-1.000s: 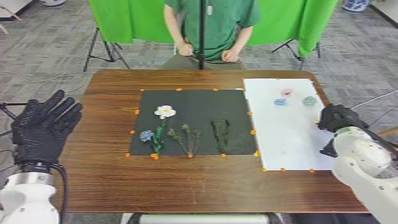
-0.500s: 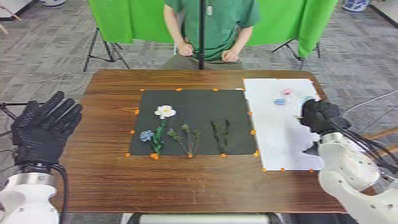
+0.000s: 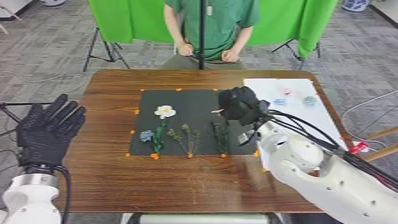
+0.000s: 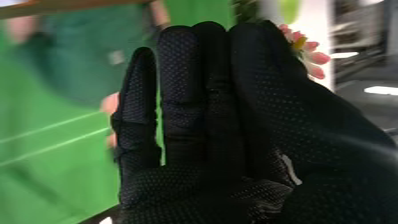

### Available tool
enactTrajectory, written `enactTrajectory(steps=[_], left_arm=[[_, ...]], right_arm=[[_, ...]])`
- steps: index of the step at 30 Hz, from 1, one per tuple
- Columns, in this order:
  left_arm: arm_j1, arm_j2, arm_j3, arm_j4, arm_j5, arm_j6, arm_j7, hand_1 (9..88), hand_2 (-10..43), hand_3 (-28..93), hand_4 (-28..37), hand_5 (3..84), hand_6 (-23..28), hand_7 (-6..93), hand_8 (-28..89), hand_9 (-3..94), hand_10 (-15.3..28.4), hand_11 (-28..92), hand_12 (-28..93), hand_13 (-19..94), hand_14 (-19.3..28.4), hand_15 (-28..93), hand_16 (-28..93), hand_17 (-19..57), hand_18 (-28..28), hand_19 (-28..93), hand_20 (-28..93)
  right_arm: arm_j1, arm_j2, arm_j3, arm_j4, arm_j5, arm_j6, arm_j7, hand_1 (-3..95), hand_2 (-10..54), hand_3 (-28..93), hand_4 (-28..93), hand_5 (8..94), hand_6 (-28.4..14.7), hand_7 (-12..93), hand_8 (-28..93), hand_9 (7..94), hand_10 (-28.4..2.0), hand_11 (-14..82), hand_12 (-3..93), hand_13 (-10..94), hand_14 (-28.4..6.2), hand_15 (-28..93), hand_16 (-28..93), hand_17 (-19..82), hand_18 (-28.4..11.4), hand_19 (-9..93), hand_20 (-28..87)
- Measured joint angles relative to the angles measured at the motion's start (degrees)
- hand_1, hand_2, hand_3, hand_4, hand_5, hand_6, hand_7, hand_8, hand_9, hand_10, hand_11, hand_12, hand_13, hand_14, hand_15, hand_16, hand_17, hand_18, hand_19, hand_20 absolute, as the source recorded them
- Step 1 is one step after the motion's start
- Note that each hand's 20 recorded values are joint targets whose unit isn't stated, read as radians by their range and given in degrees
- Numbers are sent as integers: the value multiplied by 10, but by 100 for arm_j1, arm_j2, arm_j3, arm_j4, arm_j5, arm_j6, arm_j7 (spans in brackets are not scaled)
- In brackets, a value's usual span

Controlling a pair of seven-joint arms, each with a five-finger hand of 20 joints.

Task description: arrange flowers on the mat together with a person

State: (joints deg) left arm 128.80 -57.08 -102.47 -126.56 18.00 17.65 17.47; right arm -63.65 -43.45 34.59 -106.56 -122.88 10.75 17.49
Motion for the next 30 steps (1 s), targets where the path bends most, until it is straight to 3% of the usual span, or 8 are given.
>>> enactTrajectory(steps=[5, 15, 20, 30], left_arm=[[5, -1, 60, 39, -117, 0, 0, 220, 188, 722, -283, 443, 94, 133, -88, 376, 163, 207, 102, 279, 165, 353, -70, -71, 156, 381, 135], [-20, 2, 163, 88, -131, -14, -65, 219, 188, 725, -283, 441, 94, 133, -88, 376, 163, 207, 103, 278, 165, 354, -69, -71, 156, 381, 135], [-43, 9, 252, 130, -275, -47, -65, 219, 186, 727, -283, 440, 94, 129, -88, 376, 163, 205, 102, 279, 165, 355, -67, -71, 156, 380, 135], [-47, 11, 241, 144, -341, -54, -62, 220, 185, 726, -283, 438, 93, 122, -87, 377, 162, 203, 100, 279, 166, 356, -67, -71, 157, 379, 136]], right_arm=[[809, -536, -1081, 408, -124, -152, 226, 571, -84, 699, -283, 618, 22, 531, 0, 722, -87, 127, 455, 593, -42, 440, 480, 269, -175, 679, 338], [1479, -1233, -1898, 918, -361, -316, 459, 573, -86, 701, -283, 618, 22, 527, -4, 719, -85, 126, 453, 592, -42, 441, 477, 269, -177, 682, 335], [1882, -1370, -2536, 1209, -578, -267, 623, 575, -86, 703, -283, 619, 19, 511, -15, 718, -83, 120, 439, 592, -41, 442, 476, 270, -177, 682, 331], [1695, -1409, -2372, 1304, -572, -281, 744, 575, -94, 716, -283, 585, 11, 431, -60, 697, -84, 105, 399, 586, -42, 444, 466, 268, -180, 688, 325]])
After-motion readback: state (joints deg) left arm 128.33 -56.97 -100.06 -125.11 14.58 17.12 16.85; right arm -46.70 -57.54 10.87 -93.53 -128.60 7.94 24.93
